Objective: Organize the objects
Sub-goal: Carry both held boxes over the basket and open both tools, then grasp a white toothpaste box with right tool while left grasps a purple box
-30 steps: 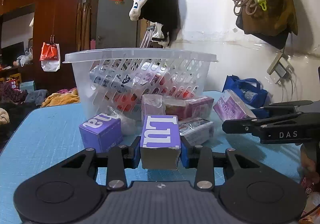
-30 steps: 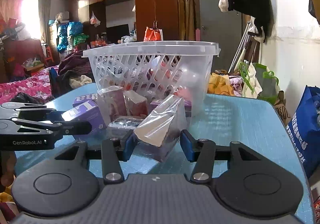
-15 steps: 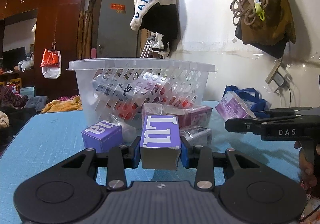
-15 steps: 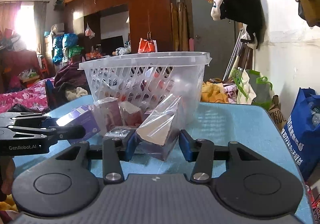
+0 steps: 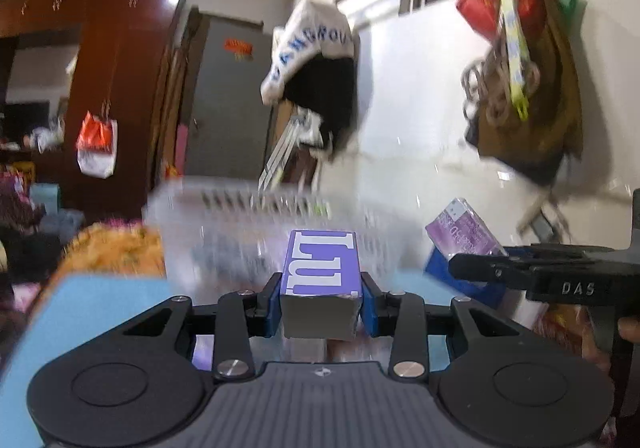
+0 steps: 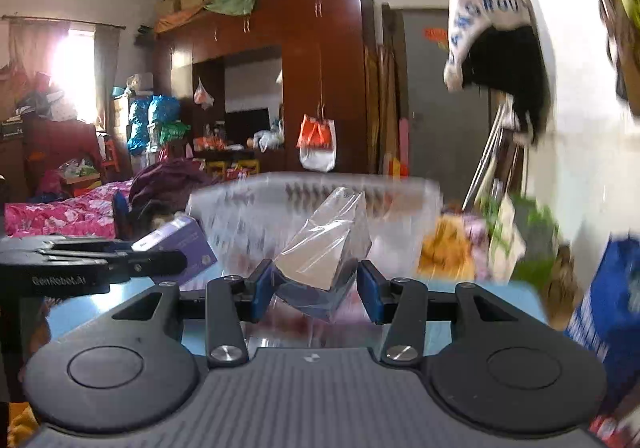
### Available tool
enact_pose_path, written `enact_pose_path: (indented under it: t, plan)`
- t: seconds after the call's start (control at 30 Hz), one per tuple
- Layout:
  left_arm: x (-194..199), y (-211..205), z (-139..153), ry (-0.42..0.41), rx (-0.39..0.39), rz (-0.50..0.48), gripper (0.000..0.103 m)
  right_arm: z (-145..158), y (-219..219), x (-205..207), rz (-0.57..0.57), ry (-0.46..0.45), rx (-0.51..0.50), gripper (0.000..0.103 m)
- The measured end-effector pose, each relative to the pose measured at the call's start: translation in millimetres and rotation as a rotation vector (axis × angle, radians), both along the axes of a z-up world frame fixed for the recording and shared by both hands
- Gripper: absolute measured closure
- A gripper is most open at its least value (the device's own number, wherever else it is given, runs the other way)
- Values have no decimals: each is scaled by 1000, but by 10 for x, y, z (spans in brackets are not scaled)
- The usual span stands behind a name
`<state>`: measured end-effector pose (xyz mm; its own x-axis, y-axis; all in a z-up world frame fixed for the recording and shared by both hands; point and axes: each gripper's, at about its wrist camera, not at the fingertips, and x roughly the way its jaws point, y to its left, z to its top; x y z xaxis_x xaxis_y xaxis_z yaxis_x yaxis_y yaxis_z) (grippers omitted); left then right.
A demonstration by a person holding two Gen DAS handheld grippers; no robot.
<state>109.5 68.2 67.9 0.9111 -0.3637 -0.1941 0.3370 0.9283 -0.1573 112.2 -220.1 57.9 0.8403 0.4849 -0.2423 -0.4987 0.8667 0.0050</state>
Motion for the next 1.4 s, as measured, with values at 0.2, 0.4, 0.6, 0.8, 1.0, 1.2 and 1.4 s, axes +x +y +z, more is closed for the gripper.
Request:
enact_pose_path:
  t: [0.2,0.4,0.6,0.8,1.0,1.2,1.4]
  plan:
    - [785,-84,554,41,34,62,61,475,239,813,71,65,-9,55]
    - [1204,-108,544,134,48,115,61,407,415,1307,-16,123,-100,56]
    - [1347,-186,500,121,81,153,43,302,478,1304,-29,100,-156,15]
    - [872,-12,463,60,37,147,23,211,223,583,-15,-26,-93,0]
    - [408,145,37,143,89,110,13,-381,235,242,51,187,-101,0]
    - [530,343,-270,287,100,114,13,-616,466,375,38,321,-177,0]
    - [679,336,-393,359,133,89,13,-654,566,522,31,360,-192,3]
